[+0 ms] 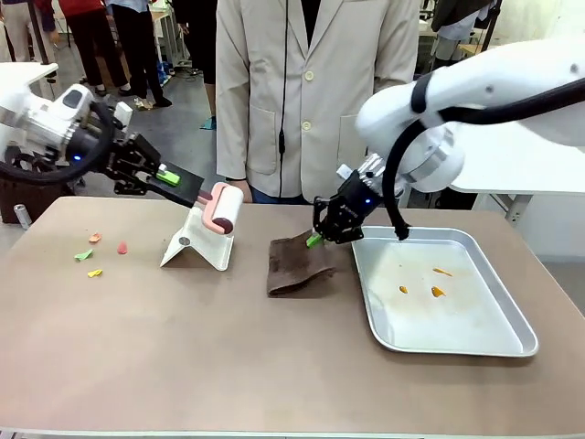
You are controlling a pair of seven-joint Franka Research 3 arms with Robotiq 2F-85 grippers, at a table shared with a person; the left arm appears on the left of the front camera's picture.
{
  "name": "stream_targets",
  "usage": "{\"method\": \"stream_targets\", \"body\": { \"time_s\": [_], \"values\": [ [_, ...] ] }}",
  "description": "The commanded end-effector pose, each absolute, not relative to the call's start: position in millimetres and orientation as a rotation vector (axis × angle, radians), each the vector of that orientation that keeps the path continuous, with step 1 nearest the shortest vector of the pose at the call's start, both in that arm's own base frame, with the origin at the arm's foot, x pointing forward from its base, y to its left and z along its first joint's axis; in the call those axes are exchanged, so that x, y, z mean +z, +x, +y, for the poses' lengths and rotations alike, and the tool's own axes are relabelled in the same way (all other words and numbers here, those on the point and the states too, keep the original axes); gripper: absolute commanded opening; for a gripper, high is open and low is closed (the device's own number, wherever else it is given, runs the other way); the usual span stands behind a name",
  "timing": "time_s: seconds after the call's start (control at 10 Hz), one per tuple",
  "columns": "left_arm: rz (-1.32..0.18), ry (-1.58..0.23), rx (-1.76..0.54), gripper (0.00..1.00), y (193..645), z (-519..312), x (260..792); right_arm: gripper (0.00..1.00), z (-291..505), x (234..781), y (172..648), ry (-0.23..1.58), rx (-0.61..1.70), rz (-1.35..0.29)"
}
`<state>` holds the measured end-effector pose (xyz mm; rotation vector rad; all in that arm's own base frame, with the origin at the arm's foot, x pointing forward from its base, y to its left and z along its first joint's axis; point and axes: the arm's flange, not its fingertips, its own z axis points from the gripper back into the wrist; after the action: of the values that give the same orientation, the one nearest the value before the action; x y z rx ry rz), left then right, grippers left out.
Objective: Clean the surface of the table.
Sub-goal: Hold the Lint Roller with your left hand and the towel with your right hand.
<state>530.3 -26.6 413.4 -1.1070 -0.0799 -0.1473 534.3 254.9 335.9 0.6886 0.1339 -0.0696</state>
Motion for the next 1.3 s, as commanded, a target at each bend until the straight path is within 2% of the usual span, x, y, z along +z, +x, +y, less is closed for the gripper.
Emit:
{"method": "stream_targets", "body": {
  "time_s": [0.0,0.2,0.6,1.0,1.2],
  "values": [
    [-0.003,-1.189,-0.135,0.02,513.9,-1.1,432.8,0.02,221.4,342.8,504.6,0.979,0.080,0.155],
    [-0.016,-1.273,-0.169,0.02,490.2,28.5,451.2,0.02,194.0,364.0,483.1,1.221,0.133,0.129],
    [-0.079,-1.366,-0.139,0.02,421.3,104.8,458.5,0.02,124.4,389.9,418.9,1.534,0.035,0.099],
    [-0.056,-1.515,-0.256,0.02,386.1,185.0,453.9,0.02,4.9,397.3,370.5,1.764,-0.095,-0.028],
    [-0.065,-1.592,-0.258,0.02,376.8,207.3,442.9,0.02,-43.4,402.7,356.2,1.785,-0.195,-0.096]
  ]
}}
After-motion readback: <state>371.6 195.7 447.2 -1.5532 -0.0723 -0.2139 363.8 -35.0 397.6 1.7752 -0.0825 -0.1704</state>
